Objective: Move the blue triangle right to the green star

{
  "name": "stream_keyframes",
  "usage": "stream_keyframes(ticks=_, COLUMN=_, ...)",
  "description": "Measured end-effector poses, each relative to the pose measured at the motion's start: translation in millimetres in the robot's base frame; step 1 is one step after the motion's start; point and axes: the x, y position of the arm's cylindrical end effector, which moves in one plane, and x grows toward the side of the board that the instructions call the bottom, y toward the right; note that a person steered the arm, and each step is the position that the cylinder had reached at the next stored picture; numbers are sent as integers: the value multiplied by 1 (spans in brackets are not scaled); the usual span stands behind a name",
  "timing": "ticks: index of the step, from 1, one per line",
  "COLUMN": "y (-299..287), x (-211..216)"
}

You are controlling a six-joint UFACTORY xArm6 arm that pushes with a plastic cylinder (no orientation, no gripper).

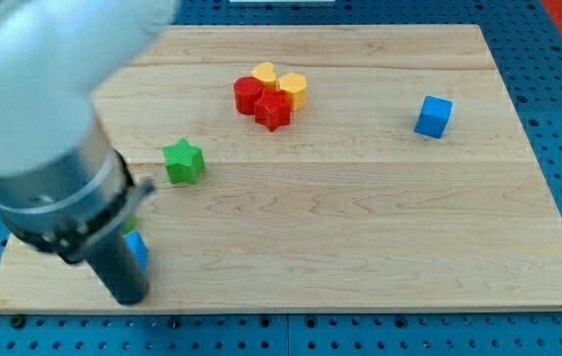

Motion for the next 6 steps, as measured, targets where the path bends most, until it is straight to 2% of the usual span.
stream_keyframes(ticks=1, y=24, x=-37)
stream_keyframes(ticks=2, y=63, x=-25)
stream_keyframes(ticks=4, y=-31, x=-15)
stream_keyframes(ticks=5, y=-20, x=-46)
stream_keyframes(ticks=6, y=40, x=-83)
